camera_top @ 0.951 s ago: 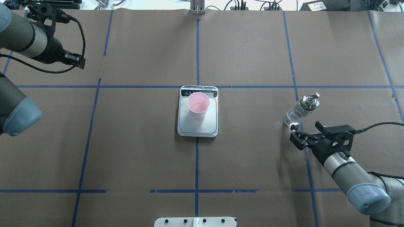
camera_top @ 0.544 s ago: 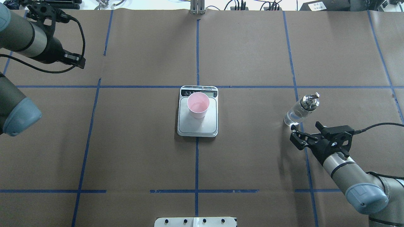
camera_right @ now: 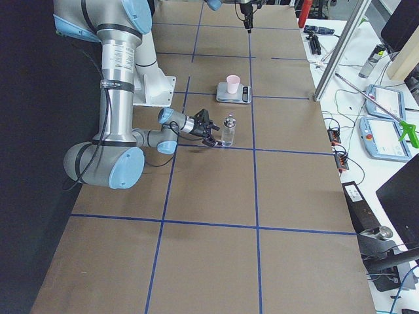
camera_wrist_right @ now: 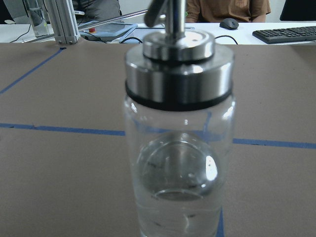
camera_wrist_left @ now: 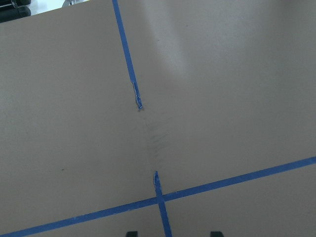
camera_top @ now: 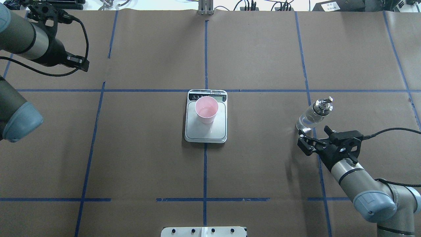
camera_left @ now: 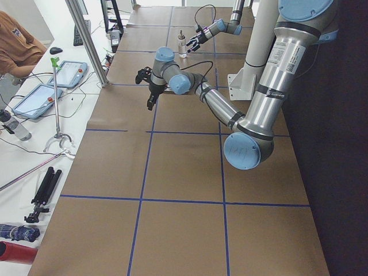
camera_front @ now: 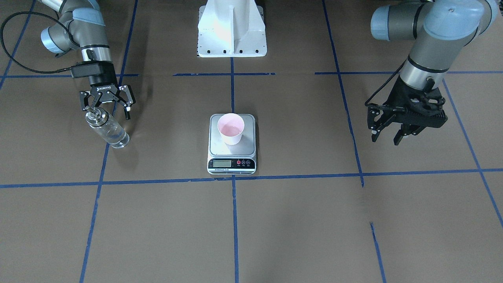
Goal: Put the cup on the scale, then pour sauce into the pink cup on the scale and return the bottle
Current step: 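Close the right gripper around the glass spout bottle, then lift the glass bottle upward with the right gripper, then carry the bottle with the right gripper over the pink cup, then tilt the bottle spout down into the pink cup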
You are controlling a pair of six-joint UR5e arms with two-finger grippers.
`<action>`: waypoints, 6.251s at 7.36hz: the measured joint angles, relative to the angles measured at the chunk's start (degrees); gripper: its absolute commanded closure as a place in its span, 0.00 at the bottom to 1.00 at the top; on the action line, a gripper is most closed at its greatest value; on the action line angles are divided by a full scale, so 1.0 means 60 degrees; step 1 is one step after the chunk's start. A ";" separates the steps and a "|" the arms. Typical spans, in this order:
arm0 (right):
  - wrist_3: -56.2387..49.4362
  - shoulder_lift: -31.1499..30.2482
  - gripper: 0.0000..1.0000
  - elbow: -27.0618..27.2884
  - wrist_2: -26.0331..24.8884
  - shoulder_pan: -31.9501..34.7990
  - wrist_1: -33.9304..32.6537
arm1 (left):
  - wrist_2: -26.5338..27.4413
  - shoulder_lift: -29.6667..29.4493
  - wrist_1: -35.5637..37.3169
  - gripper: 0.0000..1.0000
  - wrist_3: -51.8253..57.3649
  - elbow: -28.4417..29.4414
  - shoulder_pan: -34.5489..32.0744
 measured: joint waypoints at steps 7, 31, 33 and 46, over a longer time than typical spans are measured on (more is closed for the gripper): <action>-0.0046 0.0281 0.03 -0.0282 -0.0746 0.0145 0.0042 | 0.0015 0.0015 0.0022 0.41 -0.0006 -0.0100 0.0000; -0.2346 0.3261 1.00 0.1492 -0.0814 0.0655 -0.6918 | 0.0018 0.0288 0.0088 0.40 0.0037 -0.0578 0.0000; -0.2303 0.4430 1.00 0.1688 -0.0863 0.0541 -0.8999 | 0.0028 0.0303 0.0088 0.40 0.0034 -0.0607 -0.0003; -0.5115 0.6727 1.00 0.0771 -0.0353 0.0613 -1.2887 | 0.0000 0.0395 0.0073 0.40 0.0031 -0.0689 0.0000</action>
